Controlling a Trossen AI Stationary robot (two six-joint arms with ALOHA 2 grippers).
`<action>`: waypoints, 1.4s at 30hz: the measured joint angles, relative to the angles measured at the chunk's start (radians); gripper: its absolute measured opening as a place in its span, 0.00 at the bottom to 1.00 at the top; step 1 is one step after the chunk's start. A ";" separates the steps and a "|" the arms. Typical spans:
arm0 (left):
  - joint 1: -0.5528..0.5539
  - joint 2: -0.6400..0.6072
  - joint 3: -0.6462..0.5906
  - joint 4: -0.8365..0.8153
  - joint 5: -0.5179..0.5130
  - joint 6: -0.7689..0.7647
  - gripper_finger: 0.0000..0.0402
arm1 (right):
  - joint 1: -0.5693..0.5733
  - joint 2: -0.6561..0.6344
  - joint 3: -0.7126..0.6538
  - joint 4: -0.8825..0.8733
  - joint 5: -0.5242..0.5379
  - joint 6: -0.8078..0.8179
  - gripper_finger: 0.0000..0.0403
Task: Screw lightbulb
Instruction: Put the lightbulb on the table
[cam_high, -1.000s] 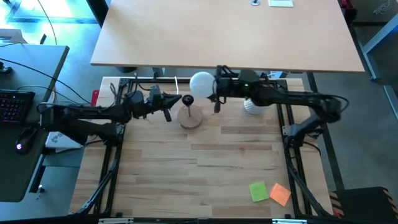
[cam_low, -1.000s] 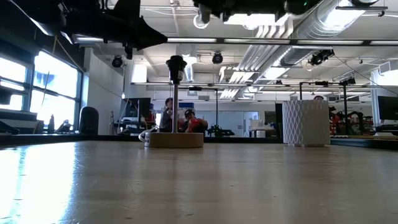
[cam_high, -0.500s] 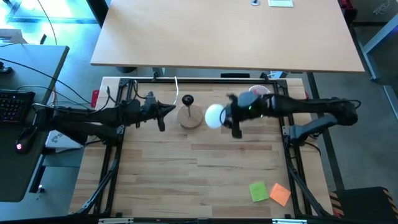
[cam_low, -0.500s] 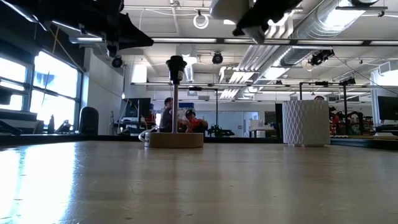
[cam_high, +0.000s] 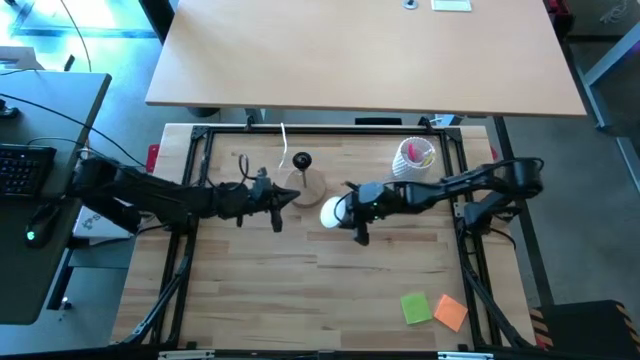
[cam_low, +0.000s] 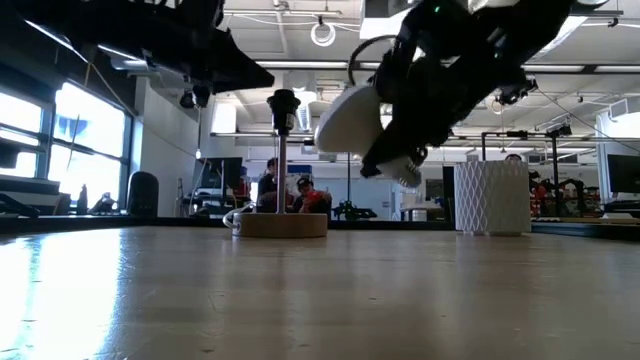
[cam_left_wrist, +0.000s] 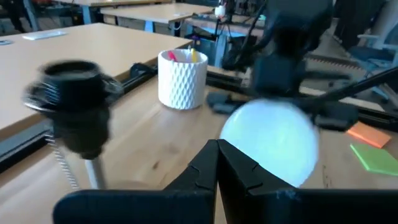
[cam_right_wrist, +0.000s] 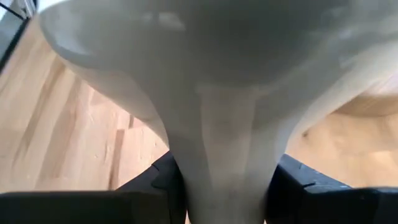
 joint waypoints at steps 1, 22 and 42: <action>-0.005 0.028 0.000 0.030 0.000 -0.001 0.00 | -0.003 0.030 0.002 0.017 -0.019 0.011 0.35; -0.268 0.188 0.000 0.143 -0.126 -0.157 0.00 | 0.048 0.305 0.197 0.044 0.054 0.095 0.41; -0.282 0.188 0.000 0.095 -0.158 -0.158 0.00 | 0.060 0.315 0.197 0.103 -0.011 0.096 0.42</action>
